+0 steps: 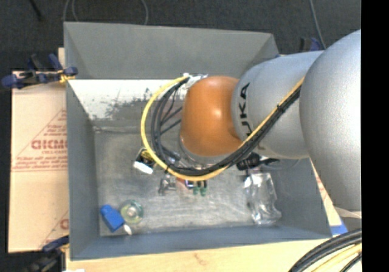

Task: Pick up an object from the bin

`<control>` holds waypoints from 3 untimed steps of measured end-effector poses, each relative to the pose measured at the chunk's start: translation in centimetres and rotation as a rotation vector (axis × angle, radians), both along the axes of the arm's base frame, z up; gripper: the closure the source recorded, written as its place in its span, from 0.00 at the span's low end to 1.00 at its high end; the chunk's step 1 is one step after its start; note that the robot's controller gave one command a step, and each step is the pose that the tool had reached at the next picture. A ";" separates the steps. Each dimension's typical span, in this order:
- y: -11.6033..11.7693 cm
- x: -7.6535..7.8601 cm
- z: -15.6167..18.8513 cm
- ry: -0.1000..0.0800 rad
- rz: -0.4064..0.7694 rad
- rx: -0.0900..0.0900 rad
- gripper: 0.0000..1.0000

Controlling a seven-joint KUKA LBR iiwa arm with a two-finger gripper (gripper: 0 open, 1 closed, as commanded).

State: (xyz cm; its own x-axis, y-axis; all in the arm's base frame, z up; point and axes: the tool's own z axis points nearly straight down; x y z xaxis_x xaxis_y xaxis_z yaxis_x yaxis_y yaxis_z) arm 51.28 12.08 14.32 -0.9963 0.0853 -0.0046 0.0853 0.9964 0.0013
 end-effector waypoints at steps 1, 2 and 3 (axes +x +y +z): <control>10.5 10.1 5.0 -0.007 0.181 0.002 1.00; 9.7 11.0 14.4 -0.010 0.154 0.002 1.00; 2.1 3.9 11.2 0.004 0.348 -0.004 1.00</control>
Offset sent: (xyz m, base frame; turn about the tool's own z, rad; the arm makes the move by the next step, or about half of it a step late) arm 0.0972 0.1027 0.0464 -0.1781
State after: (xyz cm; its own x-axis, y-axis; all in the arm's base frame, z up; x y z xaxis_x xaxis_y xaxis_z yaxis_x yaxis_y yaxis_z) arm 55.21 14.15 25.48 -0.9656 -0.2599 -0.0002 -0.2599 0.9656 -0.0024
